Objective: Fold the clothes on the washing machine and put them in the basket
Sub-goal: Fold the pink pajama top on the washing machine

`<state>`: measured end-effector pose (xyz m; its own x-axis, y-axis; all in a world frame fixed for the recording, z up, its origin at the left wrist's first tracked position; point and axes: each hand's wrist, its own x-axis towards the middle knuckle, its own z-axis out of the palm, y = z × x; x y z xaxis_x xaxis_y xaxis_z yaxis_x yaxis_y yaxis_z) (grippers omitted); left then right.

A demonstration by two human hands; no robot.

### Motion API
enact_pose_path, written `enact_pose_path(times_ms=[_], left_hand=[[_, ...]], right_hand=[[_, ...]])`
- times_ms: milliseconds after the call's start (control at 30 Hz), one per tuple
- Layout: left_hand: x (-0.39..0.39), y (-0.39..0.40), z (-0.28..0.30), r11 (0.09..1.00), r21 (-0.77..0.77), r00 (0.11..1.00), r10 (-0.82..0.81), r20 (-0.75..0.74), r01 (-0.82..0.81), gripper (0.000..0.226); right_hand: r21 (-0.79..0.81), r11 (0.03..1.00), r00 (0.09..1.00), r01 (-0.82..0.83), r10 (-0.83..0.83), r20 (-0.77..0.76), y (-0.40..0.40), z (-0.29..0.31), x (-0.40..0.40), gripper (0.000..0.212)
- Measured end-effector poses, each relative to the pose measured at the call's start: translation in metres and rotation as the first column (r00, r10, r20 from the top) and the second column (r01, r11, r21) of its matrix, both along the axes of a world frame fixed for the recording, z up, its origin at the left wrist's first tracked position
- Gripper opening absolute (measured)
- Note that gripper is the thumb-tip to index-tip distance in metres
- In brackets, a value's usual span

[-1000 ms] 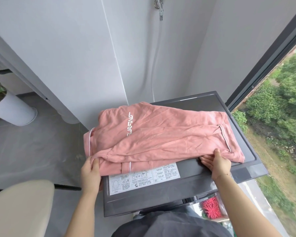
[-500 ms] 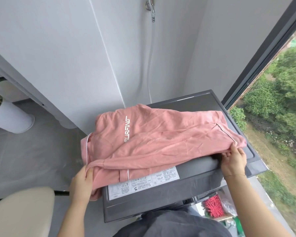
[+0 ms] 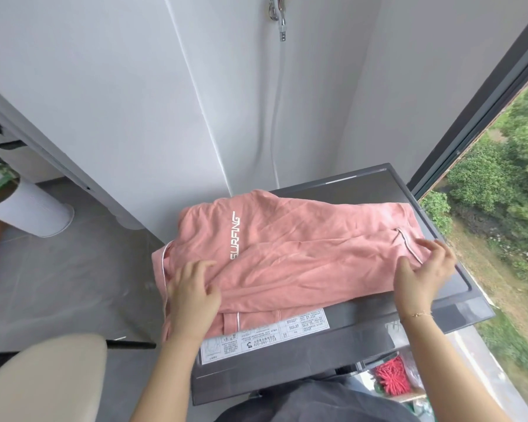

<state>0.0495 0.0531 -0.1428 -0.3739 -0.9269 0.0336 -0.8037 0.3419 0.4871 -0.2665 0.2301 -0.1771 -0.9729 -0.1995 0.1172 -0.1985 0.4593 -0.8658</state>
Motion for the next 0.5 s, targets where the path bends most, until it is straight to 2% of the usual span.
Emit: enact_pose_path(times_ms=[100, 200, 267, 333, 433, 500], left_hand=[[-0.051, 0.001, 0.004, 0.991, 0.003, 0.986, -0.134, -0.096, 0.135, 0.031], [-0.096, -0.008, 0.004, 0.980, 0.040, 0.978, -0.189, -0.090, 0.193, 0.033], [-0.122, -0.021, 0.006, 0.970, 0.084, 0.973, -0.223, -0.056, 0.227, 0.034], [-0.147, -0.036, 0.009, 0.962, 0.121, 0.969, -0.246, -0.018, 0.246, 0.036], [-0.181, -0.062, 0.011, 0.955, 0.151, 0.960, -0.270, 0.076, 0.257, 0.040], [-0.196, -0.078, 0.009, 0.937, 0.229, 0.945, -0.298, 0.137, 0.262, 0.044]], right_hand=[[-0.030, 0.986, 0.986, -0.162, 0.161, -0.035, -0.019, 0.007, -0.004, 0.022], [-0.067, 0.968, 0.960, -0.243, 0.250, 0.130, -0.038, 0.020, -0.013, 0.024], [-0.050, 0.949, 0.934, -0.310, 0.314, 0.173, -0.050, 0.027, -0.025, 0.024], [0.023, 0.913, 0.902, -0.408, 0.399, 0.164, -0.061, 0.029, -0.045, 0.025], [0.223, 0.809, 0.838, -0.544, 0.534, 0.110, -0.085, 0.028, -0.084, 0.030], [0.316, 0.738, 0.801, -0.596, 0.576, 0.166, -0.103, 0.029, -0.102, 0.022]])
